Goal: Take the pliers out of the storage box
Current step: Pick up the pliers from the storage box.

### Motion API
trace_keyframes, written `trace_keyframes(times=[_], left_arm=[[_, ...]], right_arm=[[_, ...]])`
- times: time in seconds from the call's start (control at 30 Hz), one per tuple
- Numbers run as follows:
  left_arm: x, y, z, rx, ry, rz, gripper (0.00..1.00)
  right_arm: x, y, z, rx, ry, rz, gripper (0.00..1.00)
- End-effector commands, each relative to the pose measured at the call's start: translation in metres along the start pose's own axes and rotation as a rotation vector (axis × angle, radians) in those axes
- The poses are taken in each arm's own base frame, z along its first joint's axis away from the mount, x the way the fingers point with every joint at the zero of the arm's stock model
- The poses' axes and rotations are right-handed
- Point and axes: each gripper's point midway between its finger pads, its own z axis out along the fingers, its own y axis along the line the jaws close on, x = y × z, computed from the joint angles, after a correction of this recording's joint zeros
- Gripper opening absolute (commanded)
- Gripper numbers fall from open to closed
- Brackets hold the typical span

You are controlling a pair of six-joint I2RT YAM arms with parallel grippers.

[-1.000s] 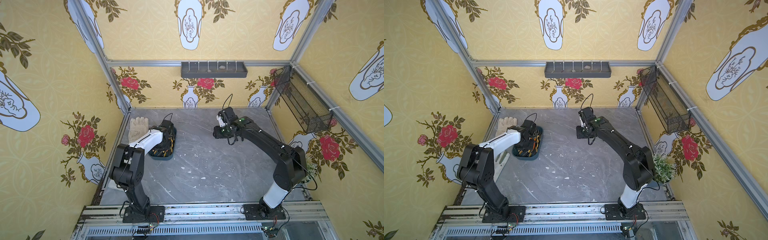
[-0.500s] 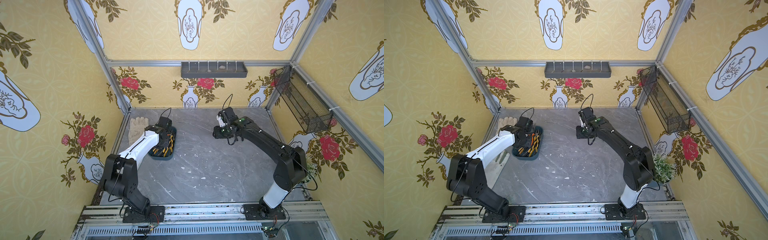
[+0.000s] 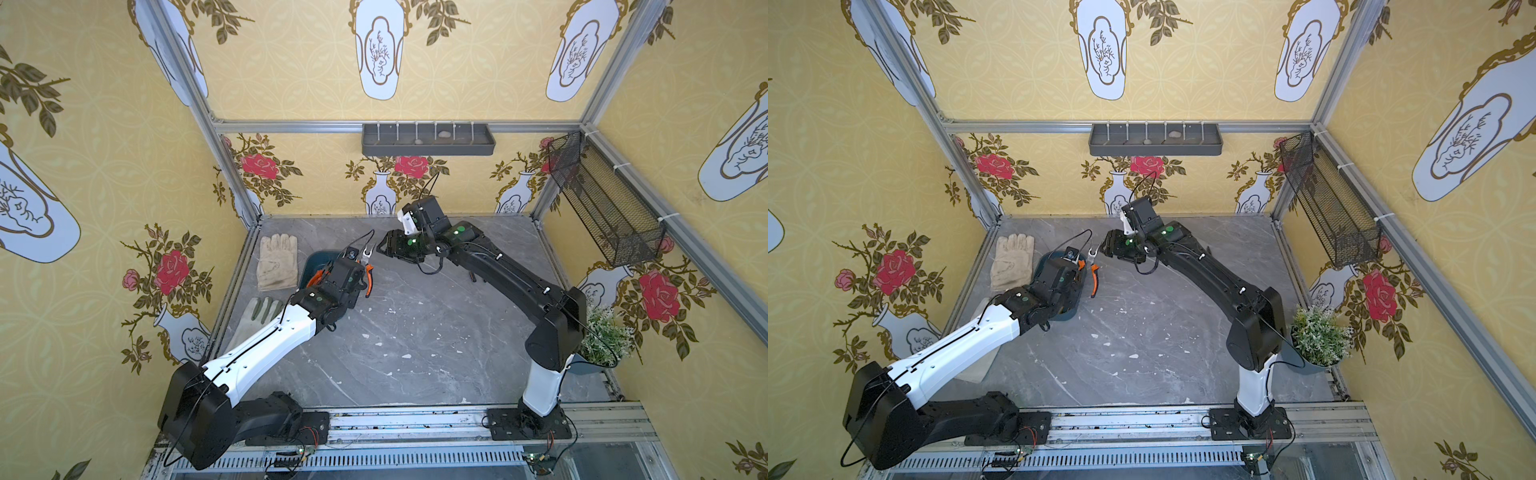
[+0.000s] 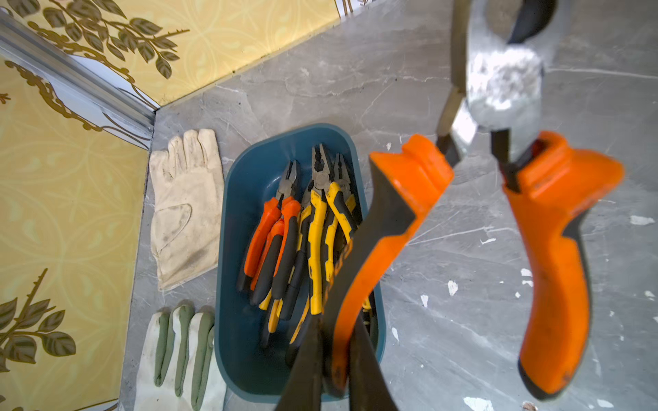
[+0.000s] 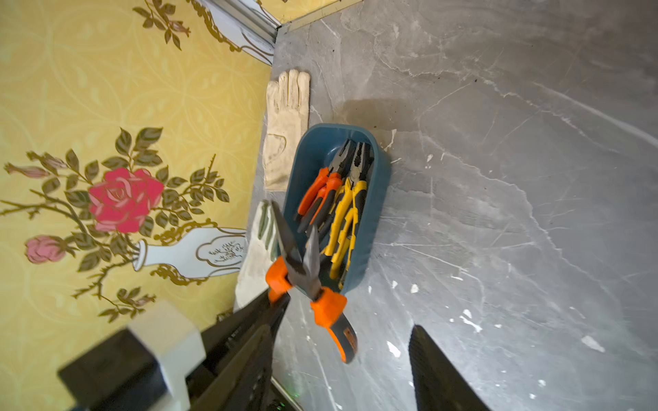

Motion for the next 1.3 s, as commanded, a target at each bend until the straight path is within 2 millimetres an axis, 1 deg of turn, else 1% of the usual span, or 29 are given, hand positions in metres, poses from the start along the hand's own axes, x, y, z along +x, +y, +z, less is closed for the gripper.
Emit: trace_keyframes(times=[0.0,0.27,0.37,0.47,0.57,0.7,0.9,1.13,1.2,1.27], left_arm=[[-0.017,0.004,-0.003,-0.032,-0.081,-0.024,0.00],[-0.018,0.001,-0.002,-0.049,-0.078,0.002,0.00],[-0.018,0.003,0.001,-0.074,-0.067,0.011,0.00],[-0.020,0.006,0.000,-0.103,-0.068,0.010,0.00],[-0.023,0.009,-0.002,-0.139,-0.075,0.018,0.00],[-0.023,0.010,-0.002,-0.160,-0.079,0.026,0.00],[-0.023,0.013,-0.003,-0.186,-0.084,0.033,0.00],[-0.024,0.013,-0.004,-0.191,-0.091,0.033,0.00],[-0.023,0.013,-0.003,-0.191,-0.088,0.038,0.00],[-0.023,0.013,-0.003,-0.191,-0.088,0.038,0.00]], right_arm=[[-0.005,0.016,0.007,-0.046,-0.006,0.110,0.62],[-0.013,0.026,0.023,-0.047,0.007,0.117,0.61],[-0.013,0.022,0.031,-0.024,0.012,0.134,0.60],[-0.010,0.012,0.040,0.036,0.006,0.159,0.58],[-0.014,0.012,0.041,0.072,-0.022,0.176,0.57],[-0.016,0.017,0.046,0.068,-0.035,0.194,0.54],[-0.016,0.022,0.047,0.081,-0.049,0.211,0.46],[-0.007,0.021,0.056,0.087,-0.019,0.223,0.41],[-0.005,0.022,0.056,0.083,-0.016,0.221,0.37],[-0.003,0.024,0.057,0.081,-0.014,0.218,0.31]])
